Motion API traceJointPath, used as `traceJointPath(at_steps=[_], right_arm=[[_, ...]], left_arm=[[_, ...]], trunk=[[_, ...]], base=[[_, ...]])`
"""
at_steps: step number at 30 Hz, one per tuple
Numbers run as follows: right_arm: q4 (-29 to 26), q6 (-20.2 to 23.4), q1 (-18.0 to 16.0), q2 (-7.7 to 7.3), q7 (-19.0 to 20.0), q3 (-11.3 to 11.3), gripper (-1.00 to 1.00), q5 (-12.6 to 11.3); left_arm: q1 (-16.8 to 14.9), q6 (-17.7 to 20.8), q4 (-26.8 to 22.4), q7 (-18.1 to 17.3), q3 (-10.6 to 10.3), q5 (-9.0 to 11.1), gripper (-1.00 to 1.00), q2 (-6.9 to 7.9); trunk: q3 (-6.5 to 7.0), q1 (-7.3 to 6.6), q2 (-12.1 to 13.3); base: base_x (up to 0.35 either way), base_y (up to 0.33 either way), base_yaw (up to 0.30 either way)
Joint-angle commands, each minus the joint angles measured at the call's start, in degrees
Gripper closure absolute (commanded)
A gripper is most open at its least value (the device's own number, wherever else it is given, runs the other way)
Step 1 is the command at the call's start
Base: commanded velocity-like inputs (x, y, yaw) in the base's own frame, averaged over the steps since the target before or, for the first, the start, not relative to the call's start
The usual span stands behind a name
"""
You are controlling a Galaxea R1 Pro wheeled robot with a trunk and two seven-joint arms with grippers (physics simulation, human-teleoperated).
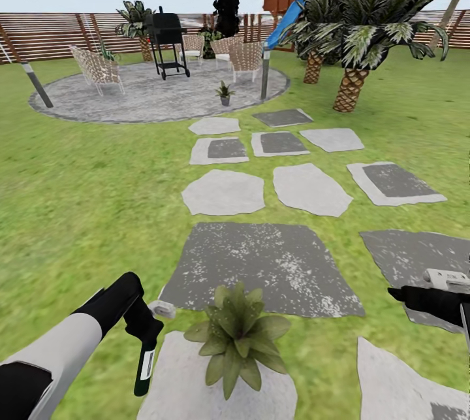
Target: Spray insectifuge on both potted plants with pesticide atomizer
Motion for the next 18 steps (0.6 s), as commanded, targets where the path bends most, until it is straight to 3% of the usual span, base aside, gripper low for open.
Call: traceJointPath(at_steps=[1,9,18], right_arm=[[-0.05,0.16,-0.04,-0.01,0.59,-0.02,-1.00,0.58],[-0.05,0.16,-0.04,0.00,0.59,0.00,-1.00,0.57],[-0.05,0.16,-0.04,-0.01,0.60,-0.08,-1.00,0.53]], left_arm=[[-0.01,0.21,-0.13,-0.59,-0.15,-0.53,1.00,0.03],[0.06,0.21,-0.15,-0.51,-0.15,-0.60,1.00,0.03],[0.07,0.21,-0.15,-0.50,-0.20,-0.61,1.00,0.03]], trunk=[[-0.05,-0.01,-0.02],[-0.05,-0.01,-0.02],[-0.09,-0.01,-0.02]], base=[[0.000,-0.065,0.000],[0.028,-0.020,0.000],[0.180,-0.001,0.000]])
